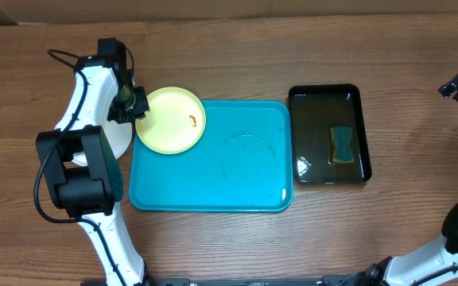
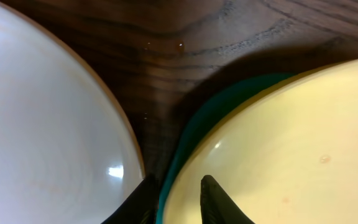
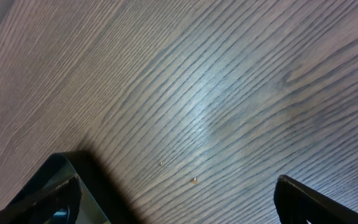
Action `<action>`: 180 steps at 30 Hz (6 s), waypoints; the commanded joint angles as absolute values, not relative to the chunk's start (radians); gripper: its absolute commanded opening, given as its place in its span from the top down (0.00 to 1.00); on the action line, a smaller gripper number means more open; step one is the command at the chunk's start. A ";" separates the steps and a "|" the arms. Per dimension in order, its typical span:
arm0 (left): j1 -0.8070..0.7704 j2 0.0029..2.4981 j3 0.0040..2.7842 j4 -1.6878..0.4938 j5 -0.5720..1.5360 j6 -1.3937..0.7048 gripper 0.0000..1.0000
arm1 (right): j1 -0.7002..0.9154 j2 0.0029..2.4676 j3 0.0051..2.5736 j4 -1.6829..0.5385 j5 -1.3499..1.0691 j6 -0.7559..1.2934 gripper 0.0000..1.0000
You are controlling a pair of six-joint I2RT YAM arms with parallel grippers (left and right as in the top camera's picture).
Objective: Clean dirty plates on tray and stack at the side
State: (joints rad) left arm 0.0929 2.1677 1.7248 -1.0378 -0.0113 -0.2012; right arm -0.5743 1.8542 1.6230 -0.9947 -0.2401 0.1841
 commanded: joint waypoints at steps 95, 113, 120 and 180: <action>-0.236 2.186 1.478 -0.996 0.097 -0.328 0.96 | -0.007 1.839 1.637 -1.362 -0.045 0.158 0.32; -0.235 2.186 1.478 -0.997 0.097 -0.325 0.95 | 0.101 1.842 1.320 -1.076 0.102 0.205 0.37; -0.235 2.186 1.478 -0.996 0.097 -0.317 0.95 | 0.101 1.842 1.158 -0.850 0.104 0.202 0.46; -0.234 2.186 1.478 -0.987 0.094 -0.314 0.94 | 0.096 1.842 1.127 -0.646 -0.025 0.234 0.41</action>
State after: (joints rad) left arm -0.2276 2.1242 1.5227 -1.0088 0.1200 -0.3149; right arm 0.1043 1.8393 1.1305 -0.6472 -0.0223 0.2180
